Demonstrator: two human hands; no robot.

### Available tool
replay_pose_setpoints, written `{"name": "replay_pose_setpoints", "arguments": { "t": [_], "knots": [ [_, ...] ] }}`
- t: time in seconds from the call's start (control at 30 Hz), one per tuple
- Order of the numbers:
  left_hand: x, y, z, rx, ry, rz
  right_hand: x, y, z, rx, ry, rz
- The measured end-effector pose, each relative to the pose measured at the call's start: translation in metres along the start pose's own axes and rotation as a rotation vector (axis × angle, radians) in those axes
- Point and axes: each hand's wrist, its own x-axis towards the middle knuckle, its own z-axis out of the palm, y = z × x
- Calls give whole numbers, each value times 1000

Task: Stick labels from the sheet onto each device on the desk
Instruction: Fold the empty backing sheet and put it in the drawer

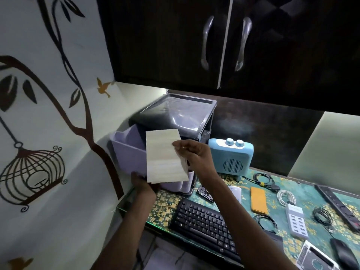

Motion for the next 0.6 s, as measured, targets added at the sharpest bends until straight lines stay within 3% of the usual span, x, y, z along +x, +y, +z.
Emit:
{"name": "replay_pose_setpoints", "arguments": {
  "t": [0.1,0.2,0.37,0.47,0.6],
  "knots": [
    [-12,4,-15,-64,154,86,21,4,25,-129,16,174],
    [-18,9,-30,-100,201,145,41,16,45,-121,39,357],
    [-24,20,-26,-25,249,203,47,7,61,-555,5,137],
    [-17,20,-20,157,240,183,35,3,48,-536,161,-48],
    [16,3,1,353,173,197,27,9,22,-456,368,-114]
  ]
}}
